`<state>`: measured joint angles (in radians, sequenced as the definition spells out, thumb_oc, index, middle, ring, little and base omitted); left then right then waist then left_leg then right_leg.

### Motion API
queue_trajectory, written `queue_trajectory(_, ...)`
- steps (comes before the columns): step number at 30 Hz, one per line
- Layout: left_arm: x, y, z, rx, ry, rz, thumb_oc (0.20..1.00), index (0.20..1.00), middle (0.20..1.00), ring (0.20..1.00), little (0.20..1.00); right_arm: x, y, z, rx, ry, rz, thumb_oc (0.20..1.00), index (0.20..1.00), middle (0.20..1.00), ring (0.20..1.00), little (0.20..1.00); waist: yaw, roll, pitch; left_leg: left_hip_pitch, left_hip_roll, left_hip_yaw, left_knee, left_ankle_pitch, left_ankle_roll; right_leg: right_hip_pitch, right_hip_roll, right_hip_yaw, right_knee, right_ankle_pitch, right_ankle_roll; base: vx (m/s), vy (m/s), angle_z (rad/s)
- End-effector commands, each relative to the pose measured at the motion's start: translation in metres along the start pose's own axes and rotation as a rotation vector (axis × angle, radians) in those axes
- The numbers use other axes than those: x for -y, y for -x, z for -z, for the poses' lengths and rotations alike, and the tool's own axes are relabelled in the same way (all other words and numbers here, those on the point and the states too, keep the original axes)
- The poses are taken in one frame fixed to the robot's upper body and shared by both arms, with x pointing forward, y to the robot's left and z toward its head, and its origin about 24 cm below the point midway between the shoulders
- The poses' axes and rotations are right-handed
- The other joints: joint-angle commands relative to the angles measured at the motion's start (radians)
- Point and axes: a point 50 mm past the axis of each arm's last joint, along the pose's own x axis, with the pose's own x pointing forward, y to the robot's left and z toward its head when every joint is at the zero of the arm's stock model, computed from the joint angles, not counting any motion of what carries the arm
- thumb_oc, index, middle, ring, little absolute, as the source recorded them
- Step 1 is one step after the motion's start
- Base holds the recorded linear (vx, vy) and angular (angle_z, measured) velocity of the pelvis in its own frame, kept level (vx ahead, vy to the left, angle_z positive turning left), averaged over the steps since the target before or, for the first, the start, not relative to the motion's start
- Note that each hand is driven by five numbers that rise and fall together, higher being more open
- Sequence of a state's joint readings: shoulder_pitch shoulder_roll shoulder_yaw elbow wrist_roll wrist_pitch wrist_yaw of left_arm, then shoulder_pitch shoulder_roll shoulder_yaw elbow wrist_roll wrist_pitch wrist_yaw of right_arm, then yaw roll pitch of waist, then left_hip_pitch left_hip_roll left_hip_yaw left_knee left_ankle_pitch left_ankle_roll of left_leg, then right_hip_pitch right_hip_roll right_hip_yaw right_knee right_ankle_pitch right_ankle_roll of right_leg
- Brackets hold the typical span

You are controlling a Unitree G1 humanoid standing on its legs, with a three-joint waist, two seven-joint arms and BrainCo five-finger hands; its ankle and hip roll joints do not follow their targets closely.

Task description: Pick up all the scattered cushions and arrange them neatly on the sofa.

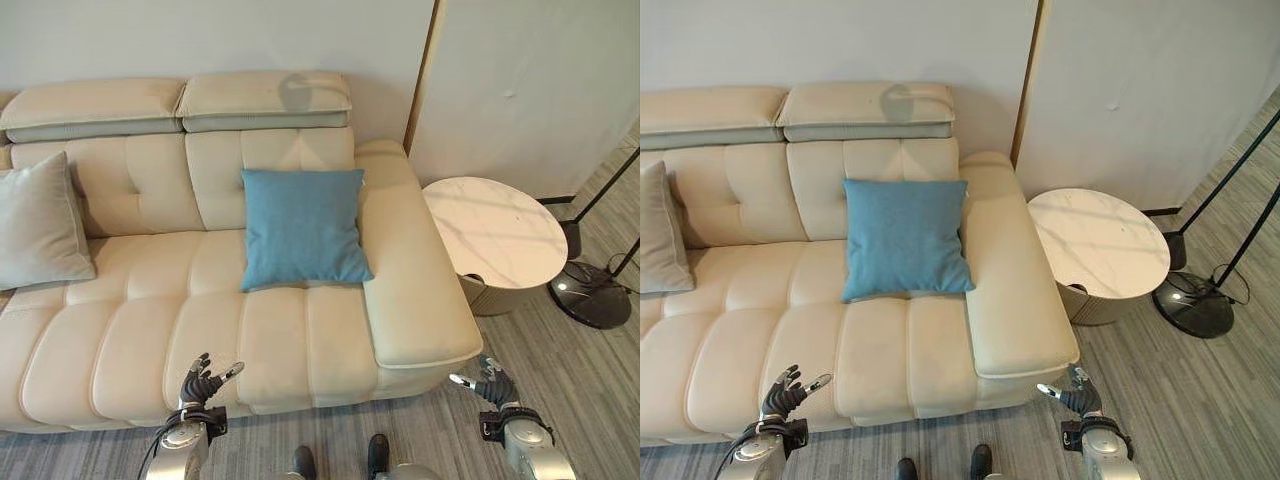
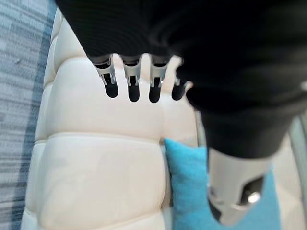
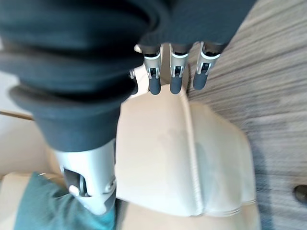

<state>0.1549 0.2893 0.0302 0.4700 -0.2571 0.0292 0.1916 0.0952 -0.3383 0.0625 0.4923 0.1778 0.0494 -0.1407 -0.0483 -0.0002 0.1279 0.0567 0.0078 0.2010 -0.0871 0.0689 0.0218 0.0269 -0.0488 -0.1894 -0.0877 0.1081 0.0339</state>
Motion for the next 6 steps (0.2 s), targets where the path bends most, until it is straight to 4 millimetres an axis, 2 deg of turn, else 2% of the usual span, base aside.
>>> queue_trajectory(1,-0.0016,-0.0029,-0.0142,0.070,-0.032,0.014,1.000,1.000,1.000,1.000,1.000,0.0030,-0.0051,-0.0229,0.097,-0.022,0.017,1.000,1.000,1.000,1.000,1.000,-0.003,-0.014,-0.036,0.048,0.017,0.007,0.000,-0.099,-0.068,0.049,0.033,0.002,0.000,-0.147,0.047,-0.05,0.075,0.02)
queue_trajectory(6,-0.0002,-0.0015,-0.0068,0.040,-0.069,0.042,1.000,1.000,1.000,1.000,1.000,-0.0014,-0.0066,-0.0228,0.088,-0.002,-0.001,1.000,1.000,1.000,1.000,1.000,0.004,-0.021,-0.043,0.056,0.012,0.006,0.000,-0.104,-0.058,0.058,0.028,0.008,0.000,-0.139,0.054,-0.03,0.045,0.00)
